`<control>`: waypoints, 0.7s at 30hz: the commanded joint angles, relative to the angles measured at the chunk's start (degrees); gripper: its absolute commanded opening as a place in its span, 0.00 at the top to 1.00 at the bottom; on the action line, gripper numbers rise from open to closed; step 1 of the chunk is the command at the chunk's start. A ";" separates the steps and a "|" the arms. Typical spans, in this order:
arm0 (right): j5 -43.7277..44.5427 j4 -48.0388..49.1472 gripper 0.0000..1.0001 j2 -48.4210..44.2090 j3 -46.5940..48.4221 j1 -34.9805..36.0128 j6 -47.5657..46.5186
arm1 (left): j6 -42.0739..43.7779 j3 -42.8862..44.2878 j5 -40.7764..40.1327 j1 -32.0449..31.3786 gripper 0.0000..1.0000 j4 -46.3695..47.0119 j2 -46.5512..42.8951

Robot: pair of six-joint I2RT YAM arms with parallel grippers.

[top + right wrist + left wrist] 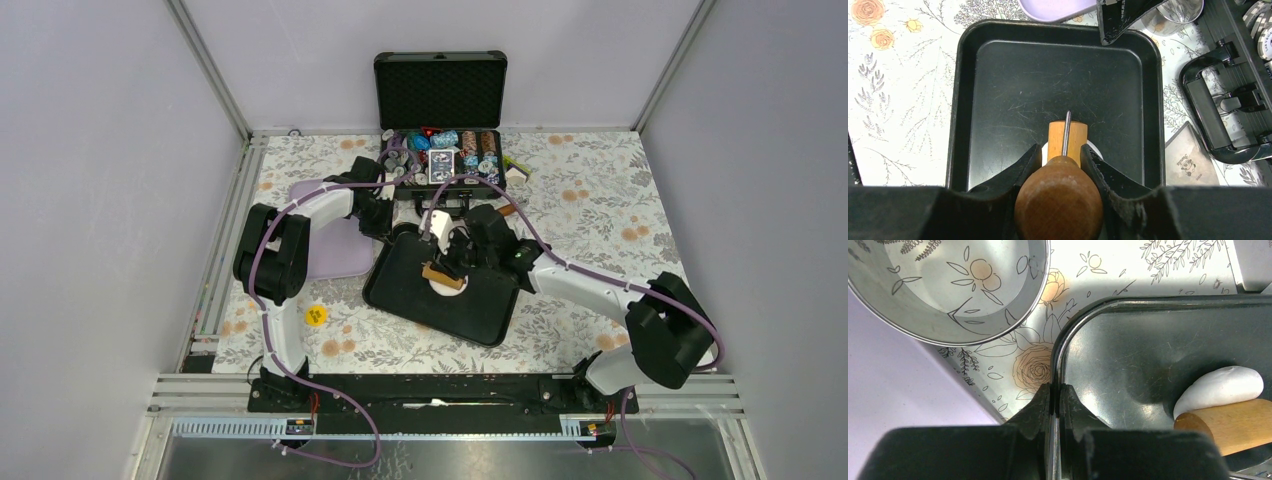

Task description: Roll out the dumpling wrappers from the dough

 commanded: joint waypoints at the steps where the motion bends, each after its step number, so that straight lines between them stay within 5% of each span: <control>1: 0.01 -18.67 1.00 3.21 -5.96 -2.91 2.10 | -0.58 -1.97 -4.87 -0.68 1.00 -3.39 3.71; 11: 3.49 -19.89 1.00 -4.72 13.47 -2.93 3.00 | -0.58 -1.76 -4.72 -0.68 1.00 -3.59 3.85; 21: 2.77 -11.50 1.00 -6.23 3.84 -2.98 7.42 | -0.57 -1.70 -4.76 -0.68 1.00 -3.66 4.02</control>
